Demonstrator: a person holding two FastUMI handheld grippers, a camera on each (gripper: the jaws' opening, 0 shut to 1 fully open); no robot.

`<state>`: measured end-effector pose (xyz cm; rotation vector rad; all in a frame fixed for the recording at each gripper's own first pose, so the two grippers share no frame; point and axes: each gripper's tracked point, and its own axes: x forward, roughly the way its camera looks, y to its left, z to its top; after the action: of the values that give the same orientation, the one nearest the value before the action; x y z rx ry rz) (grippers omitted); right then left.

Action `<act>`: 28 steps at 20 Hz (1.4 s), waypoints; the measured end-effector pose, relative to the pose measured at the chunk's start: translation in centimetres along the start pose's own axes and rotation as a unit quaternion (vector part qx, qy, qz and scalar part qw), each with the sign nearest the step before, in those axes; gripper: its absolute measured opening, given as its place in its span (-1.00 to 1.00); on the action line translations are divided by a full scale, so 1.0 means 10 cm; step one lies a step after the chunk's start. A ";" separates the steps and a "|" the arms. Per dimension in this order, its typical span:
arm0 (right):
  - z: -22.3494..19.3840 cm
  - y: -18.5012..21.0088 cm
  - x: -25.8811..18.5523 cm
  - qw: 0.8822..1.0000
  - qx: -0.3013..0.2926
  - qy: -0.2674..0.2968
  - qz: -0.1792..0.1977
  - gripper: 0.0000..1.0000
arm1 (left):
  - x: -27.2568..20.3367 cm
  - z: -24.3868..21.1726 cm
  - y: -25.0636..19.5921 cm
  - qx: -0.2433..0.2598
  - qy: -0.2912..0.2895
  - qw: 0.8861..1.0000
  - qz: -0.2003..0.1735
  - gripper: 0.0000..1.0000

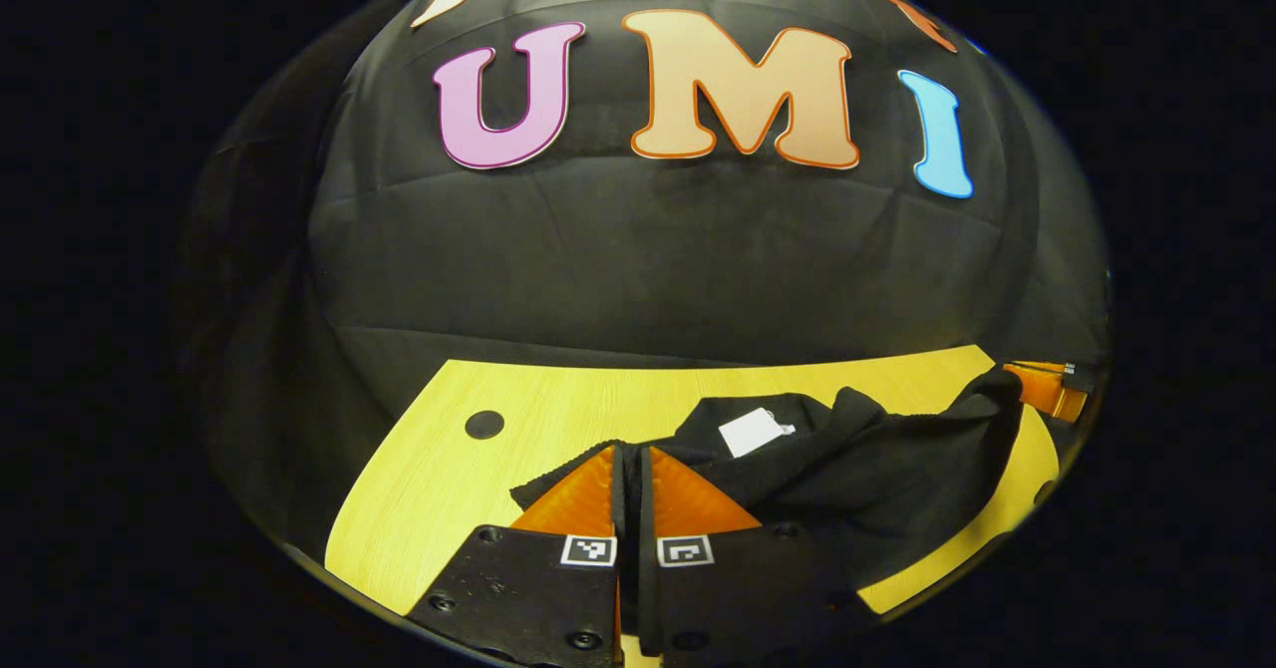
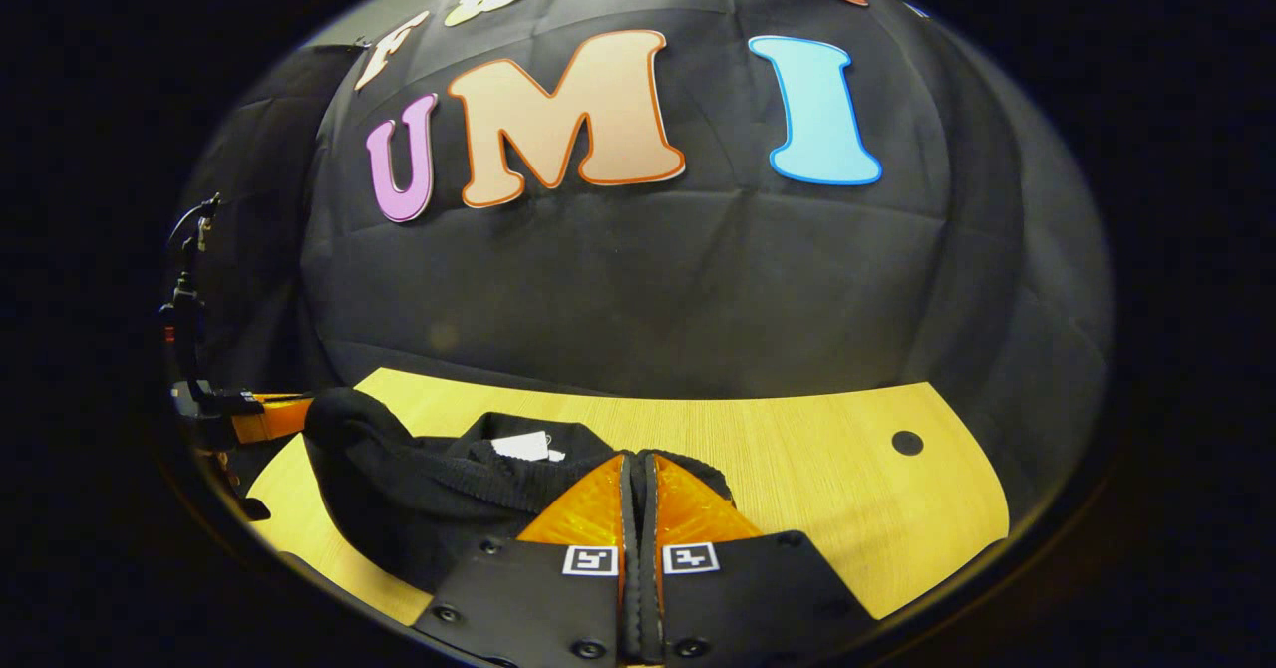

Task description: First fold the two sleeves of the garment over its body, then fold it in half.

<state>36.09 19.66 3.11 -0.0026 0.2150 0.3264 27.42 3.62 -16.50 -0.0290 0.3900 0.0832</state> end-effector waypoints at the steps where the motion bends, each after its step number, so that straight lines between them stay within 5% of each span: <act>1: 0.01 -0.01 0.11 1.000 0.006 0.001 0.000 -0.92 | 0.11 0.00 0.00 0.004 0.000 1.000 0.004 -0.99; 12: -0.36 -0.16 0.88 0.997 0.052 0.051 0.014 -0.95 | 0.80 -0.34 -0.11 0.020 0.030 0.999 0.041 -0.99; 14: -0.37 -0.18 0.89 0.997 0.052 0.052 0.012 -0.87 | 0.79 -0.31 -0.11 0.023 0.025 0.998 0.050 -0.84; 17: -0.35 -0.23 0.87 0.997 0.056 0.049 0.011 -0.31 | 0.73 -0.26 -0.16 0.020 0.021 0.999 0.046 -0.50; 18: -0.32 -0.22 0.84 0.996 0.064 0.051 0.019 -0.36 | 0.69 -0.23 -0.17 0.017 0.017 0.999 0.045 -0.34; 20: -0.27 -0.18 0.75 0.996 0.067 0.047 0.027 -0.03 | 0.62 -0.14 -0.21 0.012 0.008 0.999 0.036 0.27; 22: -0.16 -0.16 0.61 0.997 0.057 0.033 0.031 0.61 | 0.46 -0.03 -0.25 0.008 -0.001 0.999 0.032 1.00; 24: 0.00 -0.13 0.39 0.998 0.045 0.010 0.032 0.93 | 0.26 0.11 -0.24 0.013 -0.019 0.999 0.035 0.96; 28: 0.29 0.01 -0.27 0.997 0.050 -0.039 0.043 0.97 | -0.42 0.60 -0.28 0.027 -0.083 0.996 0.032 0.94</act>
<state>34.16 18.99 6.55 0.1191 0.1552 0.3998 26.09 0.75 -9.36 0.0435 0.2275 0.1378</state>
